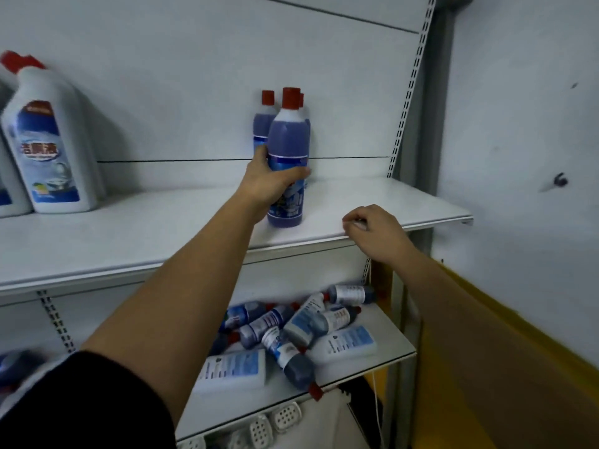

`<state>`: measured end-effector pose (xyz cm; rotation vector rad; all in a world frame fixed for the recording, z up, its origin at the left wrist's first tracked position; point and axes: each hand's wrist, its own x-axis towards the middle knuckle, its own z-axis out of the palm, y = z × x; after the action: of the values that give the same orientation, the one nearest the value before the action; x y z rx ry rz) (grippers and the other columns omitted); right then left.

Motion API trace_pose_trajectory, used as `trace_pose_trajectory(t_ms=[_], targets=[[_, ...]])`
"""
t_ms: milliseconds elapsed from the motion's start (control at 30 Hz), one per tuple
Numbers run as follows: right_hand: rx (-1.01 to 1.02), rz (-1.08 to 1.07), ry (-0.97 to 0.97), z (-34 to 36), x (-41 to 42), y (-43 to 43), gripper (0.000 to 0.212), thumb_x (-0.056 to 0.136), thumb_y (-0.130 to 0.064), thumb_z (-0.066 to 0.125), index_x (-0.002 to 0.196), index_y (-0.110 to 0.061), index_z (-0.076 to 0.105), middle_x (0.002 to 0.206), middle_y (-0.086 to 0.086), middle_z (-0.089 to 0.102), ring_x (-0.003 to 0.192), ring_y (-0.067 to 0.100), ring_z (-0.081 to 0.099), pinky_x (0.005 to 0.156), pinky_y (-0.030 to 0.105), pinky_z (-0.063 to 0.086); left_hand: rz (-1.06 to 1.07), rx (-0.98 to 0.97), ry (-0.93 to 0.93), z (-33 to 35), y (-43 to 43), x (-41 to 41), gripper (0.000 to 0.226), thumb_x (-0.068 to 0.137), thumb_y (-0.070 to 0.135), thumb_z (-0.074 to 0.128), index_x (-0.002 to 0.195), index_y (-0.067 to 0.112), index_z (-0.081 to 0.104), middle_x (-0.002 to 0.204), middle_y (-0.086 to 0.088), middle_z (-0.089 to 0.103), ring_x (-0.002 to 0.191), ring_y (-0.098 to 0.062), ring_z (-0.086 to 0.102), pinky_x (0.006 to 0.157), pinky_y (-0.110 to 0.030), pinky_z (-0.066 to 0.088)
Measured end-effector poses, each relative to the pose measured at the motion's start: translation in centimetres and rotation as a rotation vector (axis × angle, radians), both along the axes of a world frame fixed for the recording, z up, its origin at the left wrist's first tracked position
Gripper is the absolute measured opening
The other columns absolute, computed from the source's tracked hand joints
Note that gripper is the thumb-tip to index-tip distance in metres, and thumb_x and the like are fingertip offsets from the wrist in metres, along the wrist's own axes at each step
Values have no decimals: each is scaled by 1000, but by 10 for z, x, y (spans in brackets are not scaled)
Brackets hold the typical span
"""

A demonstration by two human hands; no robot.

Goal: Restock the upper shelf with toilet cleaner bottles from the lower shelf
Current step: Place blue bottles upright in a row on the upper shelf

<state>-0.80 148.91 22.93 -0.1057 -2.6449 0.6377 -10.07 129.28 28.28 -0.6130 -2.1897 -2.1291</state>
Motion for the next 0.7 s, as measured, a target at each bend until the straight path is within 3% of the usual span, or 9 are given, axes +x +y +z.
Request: trace_pose_trajectory(t_ms=[100,267,400,567,700], targets=[[6,-2,-33,2,-19,24,25,94,-29,57,112,-18,71,112,0,63,97,12,54,81,25,40,17,-113,59,6,25,-20,62,77,23,82,124,26,42,125,2,57,112,-21,59,98,-46,51],[88,5,-166,11,-54,51,32,93,-41,55,119,-25,64,121,1,57,111,21,56,99,39,45,5,-220,100,19,60,-53,69,75,19,83,127,26,38,123,2,52,113,-22,56,89,-42,53],[122,66,-246,19,-81,69,36,94,-46,55,124,-26,60,129,3,54,118,20,52,104,36,41,-12,-360,114,33,95,-77,77,71,19,86,131,18,38,126,-2,53,111,-25,57,86,-40,54],[169,105,-260,14,-100,91,38,95,-51,51,126,-31,56,133,2,50,122,20,48,108,39,38,135,-587,286,41,132,-99,78,65,33,90,127,16,45,118,0,58,102,-20,59,81,-33,52],[203,153,-270,12,-102,97,42,95,-54,46,131,-33,52,136,1,47,127,21,43,110,42,35,199,-610,316,40,146,-106,77,70,26,87,128,15,38,113,1,52,100,-18,54,79,-31,48]])
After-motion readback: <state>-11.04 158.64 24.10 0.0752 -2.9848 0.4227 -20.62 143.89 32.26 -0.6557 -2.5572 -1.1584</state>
